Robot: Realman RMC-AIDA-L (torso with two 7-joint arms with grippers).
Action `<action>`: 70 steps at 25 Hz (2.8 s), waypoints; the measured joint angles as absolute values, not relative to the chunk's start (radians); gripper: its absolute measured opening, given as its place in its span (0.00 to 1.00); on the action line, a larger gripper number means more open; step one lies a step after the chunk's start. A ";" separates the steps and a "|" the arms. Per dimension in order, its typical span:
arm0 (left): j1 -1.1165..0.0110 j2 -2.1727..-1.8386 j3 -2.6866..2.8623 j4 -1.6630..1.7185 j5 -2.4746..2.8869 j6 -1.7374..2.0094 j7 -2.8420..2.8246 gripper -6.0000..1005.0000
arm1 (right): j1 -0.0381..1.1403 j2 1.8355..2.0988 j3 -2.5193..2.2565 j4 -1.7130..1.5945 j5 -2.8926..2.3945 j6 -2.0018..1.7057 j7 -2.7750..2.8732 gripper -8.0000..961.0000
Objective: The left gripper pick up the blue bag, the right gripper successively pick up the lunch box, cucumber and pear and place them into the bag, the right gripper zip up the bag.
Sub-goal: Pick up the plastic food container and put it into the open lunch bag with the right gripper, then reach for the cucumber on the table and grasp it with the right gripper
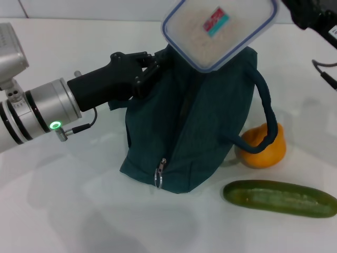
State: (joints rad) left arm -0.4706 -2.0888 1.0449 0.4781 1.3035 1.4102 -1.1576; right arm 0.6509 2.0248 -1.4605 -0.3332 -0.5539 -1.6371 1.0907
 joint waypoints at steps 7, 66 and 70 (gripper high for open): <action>-0.471 -2.089 1.039 0.477 1.298 1.408 -1.151 0.09 | 0.596 2.015 -1.492 -0.341 -0.573 -1.644 1.091 0.11; -0.424 -2.089 1.024 0.422 1.257 1.397 -1.062 0.09 | 0.305 1.985 -1.055 -1.418 -1.788 -1.690 1.828 0.82; -0.440 -2.091 1.025 0.397 1.239 1.391 -1.031 0.09 | 0.345 1.987 -1.048 -1.529 -1.955 -1.804 1.949 0.90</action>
State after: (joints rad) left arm -0.4399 -2.0911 1.0248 0.3968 1.2387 1.3915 -1.0308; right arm 0.3454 1.9866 -1.0481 -1.5292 -1.9550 -1.8045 1.9486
